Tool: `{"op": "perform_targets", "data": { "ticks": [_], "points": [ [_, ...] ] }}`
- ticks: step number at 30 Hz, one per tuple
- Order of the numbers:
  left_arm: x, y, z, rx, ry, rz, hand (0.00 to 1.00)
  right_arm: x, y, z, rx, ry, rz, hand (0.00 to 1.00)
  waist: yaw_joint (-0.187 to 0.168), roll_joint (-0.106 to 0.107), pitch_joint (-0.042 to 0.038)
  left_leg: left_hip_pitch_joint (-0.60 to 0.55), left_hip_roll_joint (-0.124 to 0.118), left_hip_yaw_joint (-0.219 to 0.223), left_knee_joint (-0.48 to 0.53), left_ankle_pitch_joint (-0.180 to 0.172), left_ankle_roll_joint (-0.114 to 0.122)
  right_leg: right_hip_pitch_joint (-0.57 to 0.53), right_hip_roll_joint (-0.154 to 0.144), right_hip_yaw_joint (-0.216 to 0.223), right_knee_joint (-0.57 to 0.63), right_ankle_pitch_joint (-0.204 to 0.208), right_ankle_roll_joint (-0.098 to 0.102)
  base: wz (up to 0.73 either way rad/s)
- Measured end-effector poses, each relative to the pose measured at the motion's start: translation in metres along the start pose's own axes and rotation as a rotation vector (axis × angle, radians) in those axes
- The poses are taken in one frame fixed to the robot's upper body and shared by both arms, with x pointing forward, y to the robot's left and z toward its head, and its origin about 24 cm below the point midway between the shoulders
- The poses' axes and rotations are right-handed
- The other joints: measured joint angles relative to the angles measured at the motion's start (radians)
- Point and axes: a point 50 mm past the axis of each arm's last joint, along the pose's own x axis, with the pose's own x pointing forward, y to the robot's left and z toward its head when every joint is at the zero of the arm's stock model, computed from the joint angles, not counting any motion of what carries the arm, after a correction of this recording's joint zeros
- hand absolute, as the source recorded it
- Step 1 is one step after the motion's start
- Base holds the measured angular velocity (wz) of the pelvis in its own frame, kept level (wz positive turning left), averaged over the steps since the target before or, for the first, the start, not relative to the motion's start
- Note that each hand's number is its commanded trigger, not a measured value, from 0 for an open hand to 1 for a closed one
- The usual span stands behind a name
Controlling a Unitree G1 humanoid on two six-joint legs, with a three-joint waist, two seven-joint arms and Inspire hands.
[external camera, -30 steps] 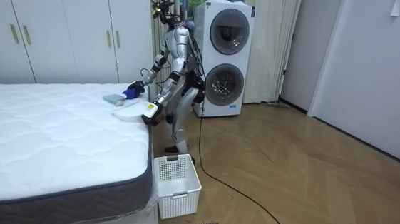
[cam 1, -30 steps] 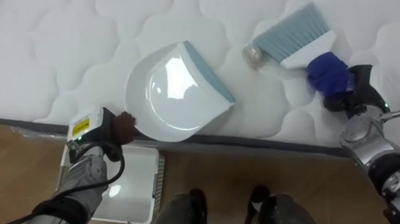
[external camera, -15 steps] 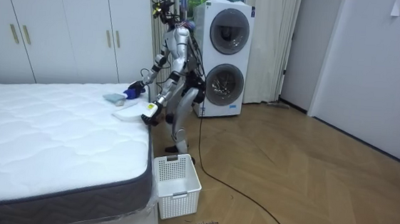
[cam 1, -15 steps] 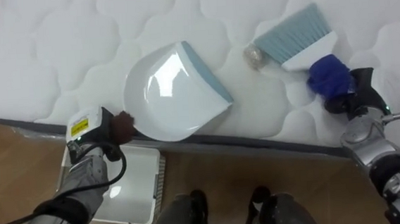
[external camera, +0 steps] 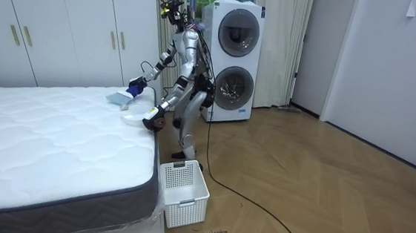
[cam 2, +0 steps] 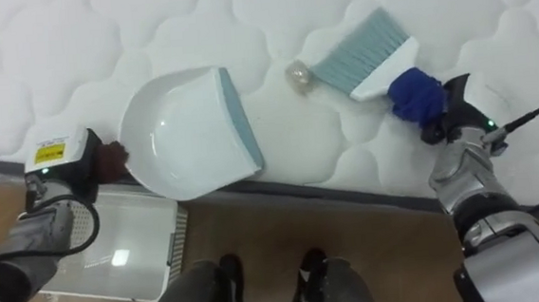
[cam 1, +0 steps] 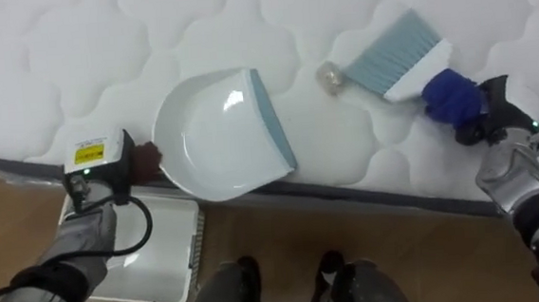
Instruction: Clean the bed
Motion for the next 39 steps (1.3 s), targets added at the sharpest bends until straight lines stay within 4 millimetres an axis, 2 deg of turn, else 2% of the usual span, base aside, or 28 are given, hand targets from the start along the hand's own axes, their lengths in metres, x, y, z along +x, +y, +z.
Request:
{"op": "perform_targets", "data": {
  "ticks": [5,8,15,17,19,24,28,35,39],
  "points": [
    [0.003,0.010,-0.003,0.086,-0.020,0.051,1.00,0.012,-0.027,-0.002,-0.154,-0.045,-0.092,1.00,-0.007,-0.020,0.0003,0.001,-0.002,0.001,-0.011,0.001,0.002,0.002,0.000,-0.003,-0.016,0.009,0.004,0.00],
    [0.003,0.014,-0.007,0.105,-0.022,0.070,1.00,0.013,-0.030,0.003,-0.240,-0.084,-0.111,1.00,-0.008,-0.035,0.0005,0.002,-0.001,0.005,-0.020,0.002,0.002,-0.001,0.000,-0.003,-0.021,0.013,0.004,0.00],
    [0.007,0.020,-0.005,0.132,-0.032,0.092,1.00,0.016,-0.035,0.024,-0.404,-0.212,-0.151,1.00,-0.008,-0.047,0.0041,0.003,-0.001,0.004,-0.022,0.002,0.002,0.000,-0.002,-0.005,-0.014,0.013,0.004,0.00],
    [0.009,0.024,-0.009,0.141,-0.023,0.102,1.00,0.017,-0.039,0.032,-0.495,-0.274,-0.175,1.00,-0.010,-0.065,0.0138,0.006,0.000,0.005,-0.023,0.001,0.002,0.000,-0.006,-0.005,-0.016,0.014,0.002,0.00],
    [0.009,0.026,-0.011,0.144,-0.021,0.113,1.00,0.017,-0.040,0.037,-0.556,-0.309,-0.192,1.00,-0.008,-0.077,0.0172,0.006,0.001,0.005,-0.023,0.002,0.001,0.001,0.000,-0.006,-0.021,0.015,0.001,0.00],
    [0.010,0.029,-0.014,0.150,-0.019,0.123,1.00,0.014,-0.040,0.056,-0.723,-0.436,-0.236,1.00,-0.001,-0.089,0.0163,0.005,0.012,0.015,-0.037,0.009,0.003,0.006,0.011,-0.008,-0.054,0.027,-0.001,-0.08],
    [0.010,0.029,-0.015,0.165,-0.023,0.121,1.00,0.011,-0.037,0.067,-0.838,-0.492,-0.238,1.00,0.014,-0.090,0.0162,0.020,0.034,0.017,-0.049,0.009,0.001,0.032,0.033,-0.025,-0.094,0.054,-0.006,-0.11],
    [0.011,0.030,-0.016,0.165,-0.018,0.093,1.00,0.006,-0.038,0.088,-0.937,-0.569,-0.248,1.00,0.014,-0.090,0.0162,0.037,0.037,0.015,-0.064,0.012,-0.003,0.053,0.037,-0.030,-0.119,0.055,-0.006,0.00],
    [0.011,0.031,-0.017,0.164,-0.024,0.089,1.00,0.004,-0.041,0.092,-0.976,-0.597,-0.250,1.00,0.014,-0.090,0.0161,0.037,0.037,0.014,-0.068,0.014,-0.005,0.055,0.038,-0.039,-0.121,0.056,-0.008,0.00]
  ]
}}
